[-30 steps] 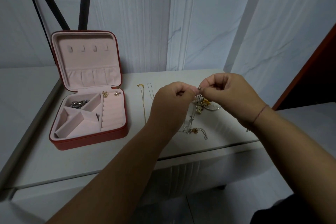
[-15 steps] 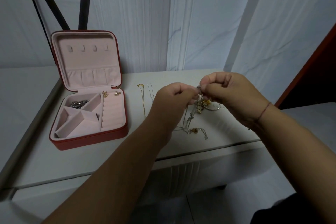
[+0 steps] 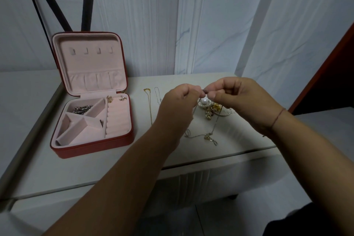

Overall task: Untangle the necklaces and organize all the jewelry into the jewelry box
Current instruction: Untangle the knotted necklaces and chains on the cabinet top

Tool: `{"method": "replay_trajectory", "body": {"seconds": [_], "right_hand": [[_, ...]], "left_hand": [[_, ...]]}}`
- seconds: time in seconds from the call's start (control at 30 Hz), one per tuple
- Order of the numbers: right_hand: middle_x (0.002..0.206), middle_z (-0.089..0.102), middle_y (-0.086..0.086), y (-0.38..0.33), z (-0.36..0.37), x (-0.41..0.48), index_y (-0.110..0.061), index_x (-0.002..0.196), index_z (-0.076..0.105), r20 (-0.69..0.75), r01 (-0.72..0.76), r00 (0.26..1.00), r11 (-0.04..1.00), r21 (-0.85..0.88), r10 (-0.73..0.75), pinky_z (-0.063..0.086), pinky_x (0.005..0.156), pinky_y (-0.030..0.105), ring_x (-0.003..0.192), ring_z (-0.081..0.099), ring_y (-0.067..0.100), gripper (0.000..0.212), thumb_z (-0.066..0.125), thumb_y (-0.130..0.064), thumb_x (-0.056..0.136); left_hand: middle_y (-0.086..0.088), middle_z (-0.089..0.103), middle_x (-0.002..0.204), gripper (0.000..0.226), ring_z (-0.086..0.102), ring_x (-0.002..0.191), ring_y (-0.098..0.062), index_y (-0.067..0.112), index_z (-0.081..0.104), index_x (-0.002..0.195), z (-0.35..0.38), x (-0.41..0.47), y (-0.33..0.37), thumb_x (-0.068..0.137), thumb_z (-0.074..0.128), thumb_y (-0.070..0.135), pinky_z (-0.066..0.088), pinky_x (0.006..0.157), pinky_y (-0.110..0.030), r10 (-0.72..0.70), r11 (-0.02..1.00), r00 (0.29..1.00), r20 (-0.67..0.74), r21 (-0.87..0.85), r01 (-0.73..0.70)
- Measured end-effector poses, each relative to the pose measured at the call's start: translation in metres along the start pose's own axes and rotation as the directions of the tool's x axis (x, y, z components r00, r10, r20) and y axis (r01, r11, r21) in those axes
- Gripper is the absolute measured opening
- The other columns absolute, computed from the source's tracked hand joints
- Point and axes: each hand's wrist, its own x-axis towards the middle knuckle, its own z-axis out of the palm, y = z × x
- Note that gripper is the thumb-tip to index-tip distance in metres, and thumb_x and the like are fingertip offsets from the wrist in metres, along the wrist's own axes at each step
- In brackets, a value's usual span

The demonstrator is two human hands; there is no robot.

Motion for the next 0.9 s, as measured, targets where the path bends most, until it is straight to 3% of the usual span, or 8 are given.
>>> {"method": "replay_trajectory", "body": {"seconds": [0.07,0.13,0.33,0.43,0.5,0.63,0.8,0.9], "right_hand": [[0.091,0.068,0.024,0.0003,-0.0008,0.0008,-0.014,0.085,0.072,-0.023,0.021,1.0,1.0,0.02,-0.02,0.047,0.067,0.016,0.074,0.059,0.012,0.006,0.068,-0.01,0.084],[0.087,0.067,0.025,0.0011,-0.0013,0.0017,-0.016,0.08,0.072,-0.044,0.035,0.998,0.999,0.018,-0.034,0.044,0.064,0.014,0.07,0.055,0.009,0.007,0.068,-0.011,0.084],[0.073,0.065,0.002,0.0021,-0.0002,0.002,-0.018,0.076,0.07,-0.05,0.022,0.999,0.999,0.028,-0.02,0.043,0.059,0.012,0.059,0.051,-0.001,0.01,0.067,-0.016,0.085],[0.074,0.066,0.001,0.0007,-0.0011,0.0016,-0.019,0.075,0.07,-0.061,0.018,0.998,0.999,0.032,-0.016,0.043,0.058,0.012,0.057,0.051,-0.003,0.011,0.067,-0.016,0.085],[0.078,0.068,0.005,-0.0007,-0.001,0.0008,-0.019,0.075,0.07,-0.065,0.019,0.998,0.999,0.03,-0.017,0.043,0.058,0.011,0.057,0.051,-0.003,0.011,0.067,-0.016,0.085],[0.079,0.068,0.01,-0.0018,-0.0008,-0.0001,-0.018,0.075,0.071,-0.076,0.015,0.997,1.0,0.023,-0.013,0.043,0.058,0.012,0.059,0.051,-0.001,0.011,0.067,-0.016,0.085],[0.07,0.065,-0.001,-0.0024,-0.0005,-0.0004,-0.013,0.077,0.071,-0.081,0.008,0.997,0.999,0.041,-0.005,0.043,0.057,0.011,0.057,0.051,-0.003,0.007,0.069,-0.015,0.083],[0.062,0.062,-0.007,-0.0021,0.0006,-0.0002,-0.011,0.075,0.071,-0.078,0.007,0.997,0.999,0.045,-0.003,0.042,0.056,0.012,0.054,0.049,-0.002,0.009,0.07,-0.016,0.082]], "left_hand": [[0.019,0.051,0.048,0.027,0.042,0.051,-0.001,0.02,0.061,0.077,0.0004,-0.0002,-0.0002,0.098,0.045,0.02,0.032,0.052,-0.02,0.001,1.0,1.0,0.007,0.0,-0.001],[0.02,0.05,0.047,0.028,0.041,0.052,0.0,0.021,0.061,0.075,0.0008,-0.0004,-0.0009,0.098,0.045,0.023,0.031,0.055,-0.024,0.004,1.0,1.0,0.012,0.016,-0.004],[0.017,0.049,0.05,0.025,0.044,0.052,0.003,0.02,0.063,0.079,0.002,0.0,-0.0022,0.098,0.047,0.024,0.033,0.055,-0.02,0.02,0.999,1.0,-0.022,0.03,-0.019],[0.014,0.051,0.053,0.011,0.043,0.046,0.003,0.019,0.063,0.09,0.0012,0.0001,-0.0014,0.095,0.054,0.023,0.036,0.049,-0.013,0.021,1.0,0.999,-0.036,0.007,-0.021],[0.01,0.054,0.065,0.006,0.046,0.055,-0.001,0.02,0.064,0.095,0.0005,-0.0003,-0.0022,0.092,0.059,0.023,0.039,0.054,-0.014,0.063,0.998,0.997,-0.047,0.005,-0.063],[0.005,0.059,0.1,0.009,0.05,0.093,-0.006,0.027,0.066,0.094,-0.0016,-0.0006,-0.0058,0.085,0.068,0.026,0.037,0.075,-0.01,0.235,0.947,0.957,-0.167,0.262,-0.187],[0.007,0.063,0.091,0.003,0.052,0.091,-0.013,0.027,0.069,0.083,-0.0022,0.0013,-0.0083,0.082,0.07,0.029,0.042,0.077,-0.03,0.398,0.85,0.899,-0.184,0.443,-0.286],[0.004,0.063,0.09,0.013,0.051,0.091,-0.014,0.022,0.071,0.084,0.0007,0.0007,-0.01,0.08,0.066,0.034,0.04,0.077,-0.032,0.449,0.808,0.871,-0.202,0.507,-0.299]]}}
